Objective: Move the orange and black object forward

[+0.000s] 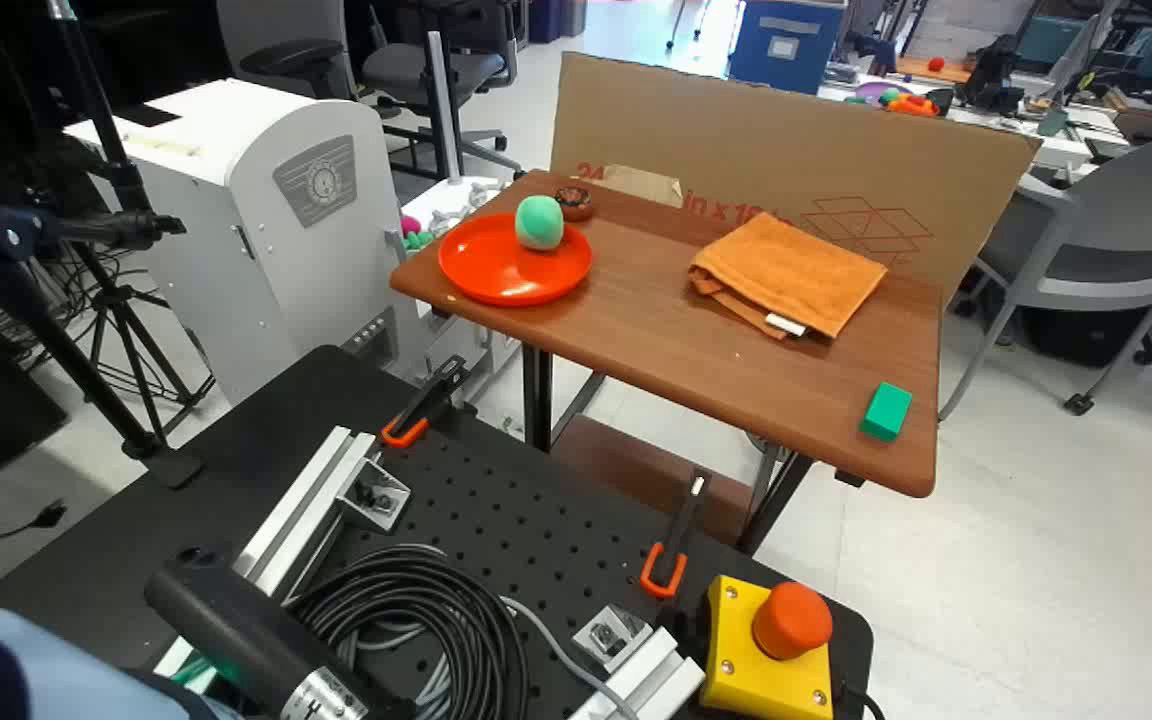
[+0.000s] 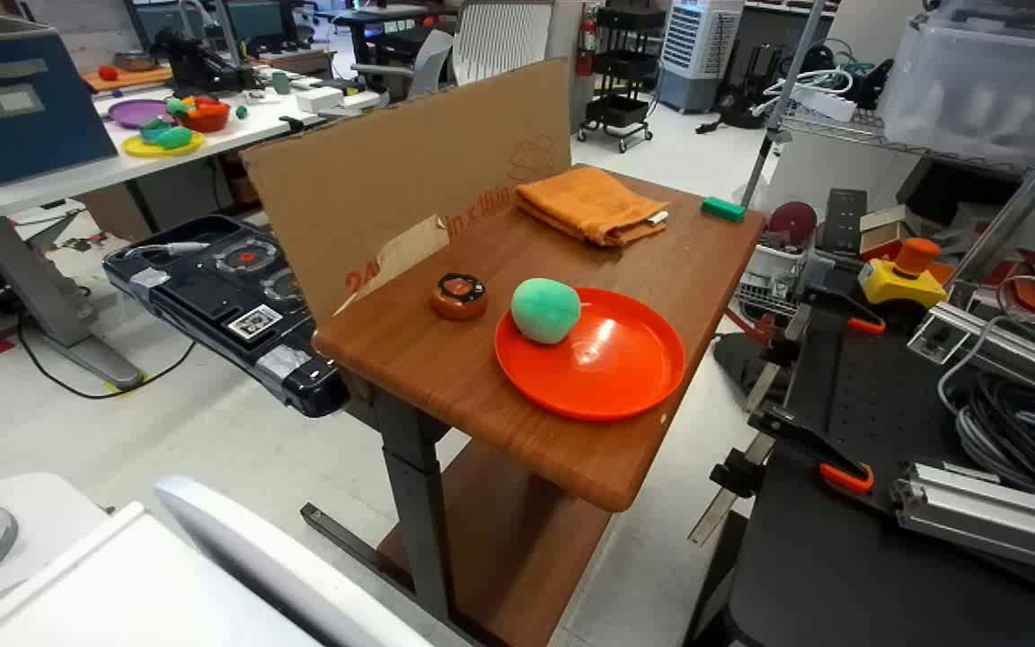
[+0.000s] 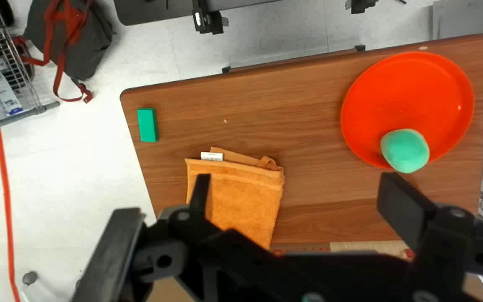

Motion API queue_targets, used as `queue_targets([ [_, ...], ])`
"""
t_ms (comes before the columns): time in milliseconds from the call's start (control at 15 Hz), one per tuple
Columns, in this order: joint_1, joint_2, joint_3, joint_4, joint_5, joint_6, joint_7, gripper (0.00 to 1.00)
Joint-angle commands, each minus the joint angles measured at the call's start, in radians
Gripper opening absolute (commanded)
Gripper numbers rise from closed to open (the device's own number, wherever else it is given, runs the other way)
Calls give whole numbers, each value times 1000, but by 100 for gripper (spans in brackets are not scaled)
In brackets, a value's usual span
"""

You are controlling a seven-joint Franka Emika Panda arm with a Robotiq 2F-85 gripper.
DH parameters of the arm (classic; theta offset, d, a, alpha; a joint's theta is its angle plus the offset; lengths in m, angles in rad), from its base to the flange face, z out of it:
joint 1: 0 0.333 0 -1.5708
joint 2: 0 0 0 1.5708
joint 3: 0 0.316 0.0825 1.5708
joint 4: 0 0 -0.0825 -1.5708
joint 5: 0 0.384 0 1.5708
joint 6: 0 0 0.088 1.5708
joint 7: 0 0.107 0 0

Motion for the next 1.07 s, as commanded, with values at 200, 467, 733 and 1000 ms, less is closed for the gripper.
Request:
queue_targets([
  [200,18,1,-16,3,-5,-2,5,100],
  [467,25,79,-10,41,8,-17,6,100],
  [733,71,247,-5,140,86,69,-20,100],
  [1000,117,468,1,292,103,162,-13,100],
])
